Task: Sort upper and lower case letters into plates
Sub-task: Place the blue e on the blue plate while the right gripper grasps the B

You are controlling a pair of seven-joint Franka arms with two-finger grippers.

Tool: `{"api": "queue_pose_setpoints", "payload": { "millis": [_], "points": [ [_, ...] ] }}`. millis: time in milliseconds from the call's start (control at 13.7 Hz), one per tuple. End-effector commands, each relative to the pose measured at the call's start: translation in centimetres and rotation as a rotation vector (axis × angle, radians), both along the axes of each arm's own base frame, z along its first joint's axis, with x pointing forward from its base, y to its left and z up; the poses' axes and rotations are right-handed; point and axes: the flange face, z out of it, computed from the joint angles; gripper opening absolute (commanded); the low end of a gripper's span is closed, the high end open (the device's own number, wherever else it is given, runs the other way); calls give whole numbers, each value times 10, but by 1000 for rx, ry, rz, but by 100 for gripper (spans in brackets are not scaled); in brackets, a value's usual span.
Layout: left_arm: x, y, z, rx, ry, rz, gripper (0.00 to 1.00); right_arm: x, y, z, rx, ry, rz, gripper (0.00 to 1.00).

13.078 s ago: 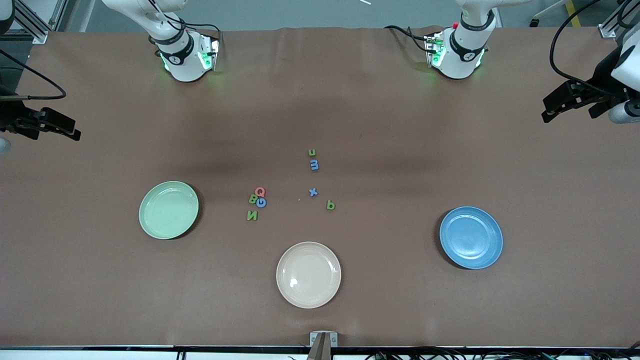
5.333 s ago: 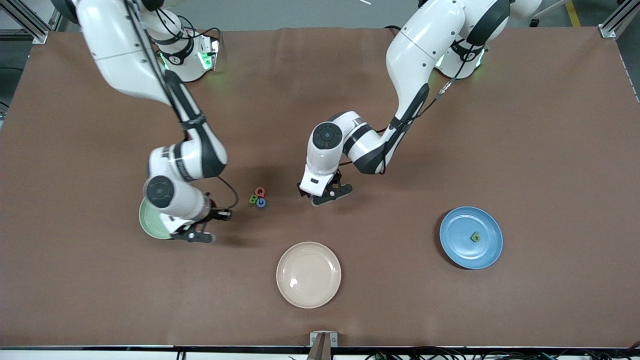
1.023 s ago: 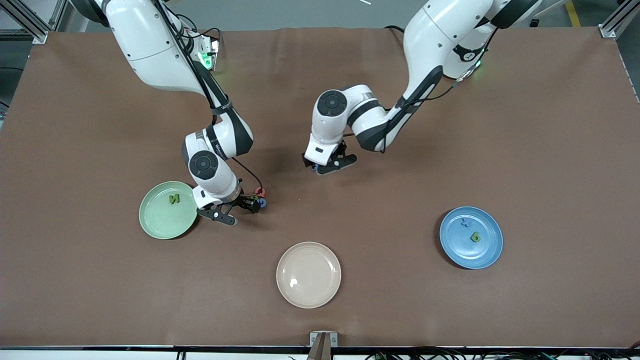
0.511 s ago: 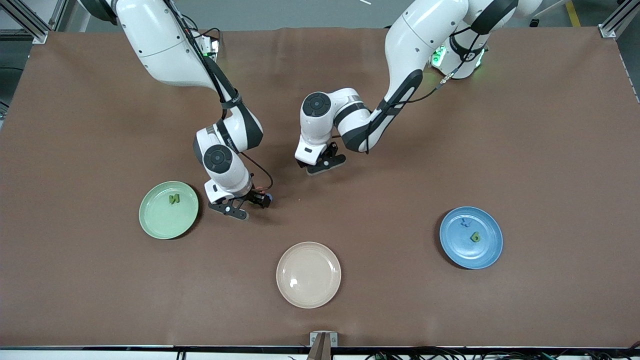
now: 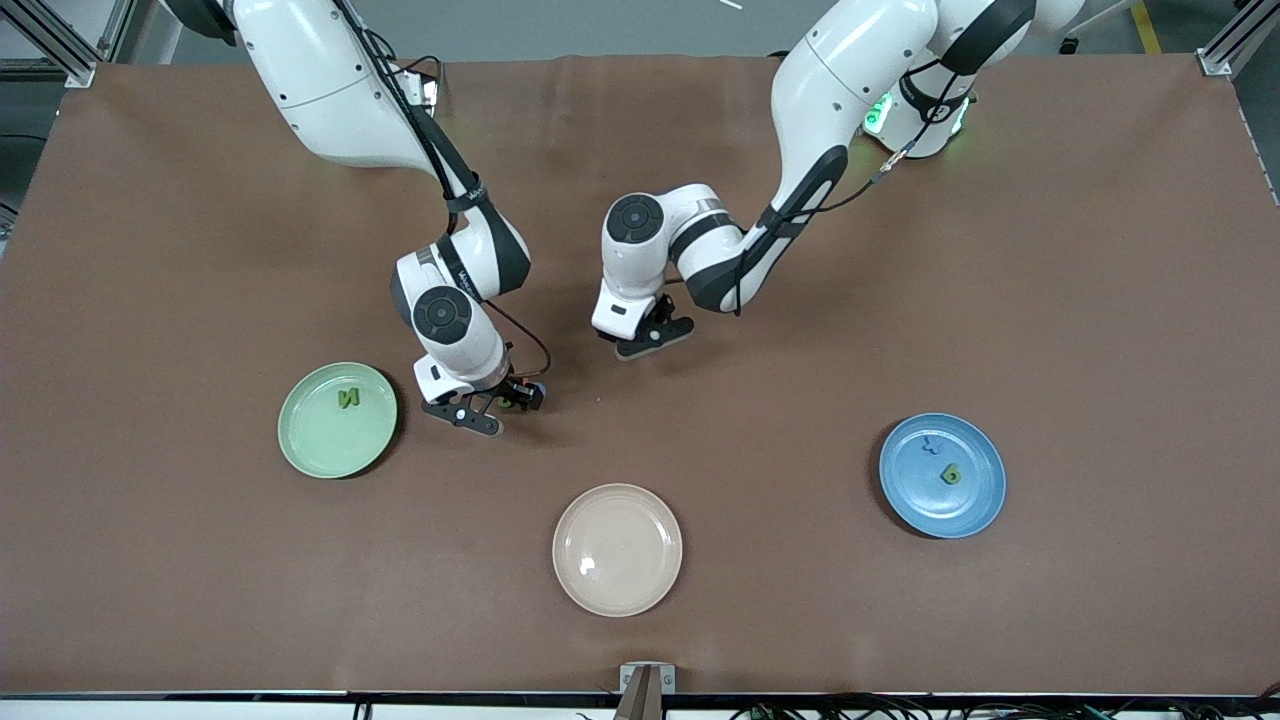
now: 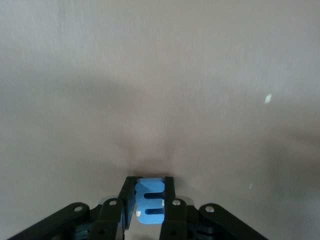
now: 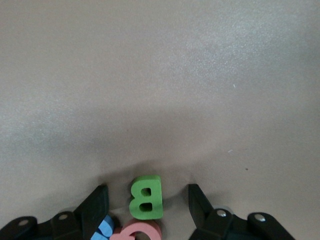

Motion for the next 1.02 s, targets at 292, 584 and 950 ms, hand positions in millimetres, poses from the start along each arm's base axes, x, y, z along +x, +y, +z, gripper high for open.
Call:
{"api": "queue_pose_setpoints", "payload": {
  "millis": [292, 584, 950],
  "points": [
    [128, 151, 97, 54, -51, 88, 0, -5, -8, -5, -17, 19, -13, 33],
    [197, 291, 106, 108, 18, -42, 1, 10, -21, 5, -7, 0, -7, 2],
    [232, 399, 70, 116, 48, -146, 5, 54, -99, 65, -12, 50, 65, 0]
  ]
}}
